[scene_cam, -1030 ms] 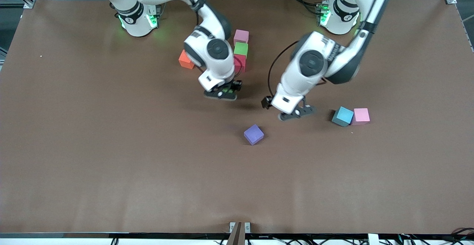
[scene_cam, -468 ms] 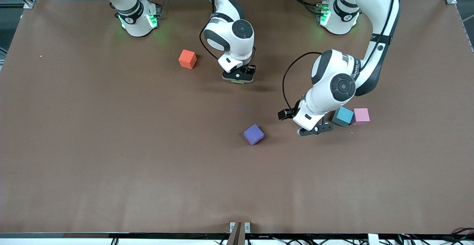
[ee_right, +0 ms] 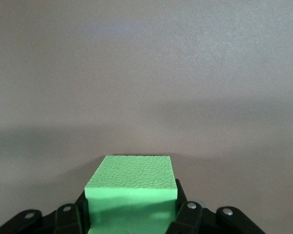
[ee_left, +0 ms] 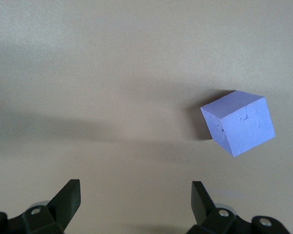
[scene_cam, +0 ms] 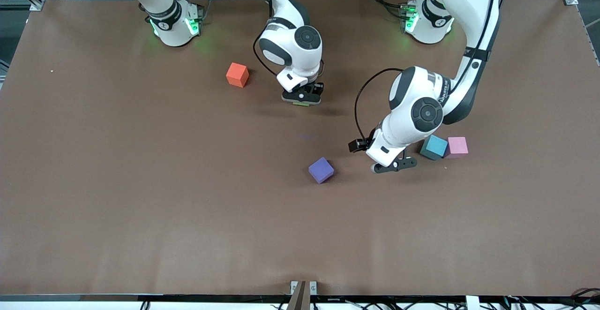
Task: Arrange blocks into number 1
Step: 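Place the green cube below the red while the left gripper grasps purple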
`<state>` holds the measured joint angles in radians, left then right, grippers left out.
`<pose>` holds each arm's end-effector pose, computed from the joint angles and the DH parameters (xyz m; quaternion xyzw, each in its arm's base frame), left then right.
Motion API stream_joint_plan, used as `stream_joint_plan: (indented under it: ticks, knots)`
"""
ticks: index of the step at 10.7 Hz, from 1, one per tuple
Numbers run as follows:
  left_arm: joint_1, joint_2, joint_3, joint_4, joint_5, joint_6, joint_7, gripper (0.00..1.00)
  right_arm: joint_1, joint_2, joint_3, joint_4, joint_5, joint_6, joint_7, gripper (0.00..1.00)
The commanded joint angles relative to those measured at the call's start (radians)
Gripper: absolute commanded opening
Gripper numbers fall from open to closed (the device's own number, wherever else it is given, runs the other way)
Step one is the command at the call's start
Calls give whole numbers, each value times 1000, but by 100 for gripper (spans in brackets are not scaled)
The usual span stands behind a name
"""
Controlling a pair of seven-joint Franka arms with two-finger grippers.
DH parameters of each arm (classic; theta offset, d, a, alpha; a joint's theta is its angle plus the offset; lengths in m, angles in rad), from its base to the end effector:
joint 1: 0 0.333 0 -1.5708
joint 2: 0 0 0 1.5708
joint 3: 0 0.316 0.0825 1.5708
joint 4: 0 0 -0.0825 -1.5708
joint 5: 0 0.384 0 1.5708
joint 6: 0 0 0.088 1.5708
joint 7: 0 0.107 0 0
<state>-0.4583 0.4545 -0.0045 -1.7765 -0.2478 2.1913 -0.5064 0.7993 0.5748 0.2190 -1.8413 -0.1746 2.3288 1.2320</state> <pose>0.5788 -0.2984 0.3008 0.9902 0.0957 -0.0641 0.0794 0.3437 0.5369 0.2142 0.9976 -0.0594 -0.0135 0.0315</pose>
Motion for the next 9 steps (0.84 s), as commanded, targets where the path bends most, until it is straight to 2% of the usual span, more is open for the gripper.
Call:
stream_joint_plan:
  ticks: [1,2,3,4,6,7,9]
  knots:
    - [-19,21,18,23,-30,-10,26,100,20,11,-9,8,-42,4,41,15]
    - [-26,24,18,25,-30,-8,26,100,20,11,-9,10,-42,3,43,20]
    - [-36,32,18,25,-33,-8,25,100,20,13,-9,11,-40,0,85,71]
    - [-52,51,18,55,-39,-8,14,100,20,13,-9,14,-40,-5,175,100]
    - [-88,104,44,133,-80,-8,3,100,17,5,-9,17,-40,-11,218,100]
    - [-126,130,94,162,-112,-8,3,100,6,-1,-9,22,-42,-11,202,100]
    - [-152,194,132,242,-154,-8,3,100,-50,-58,-9,22,-40,-79,82,100]
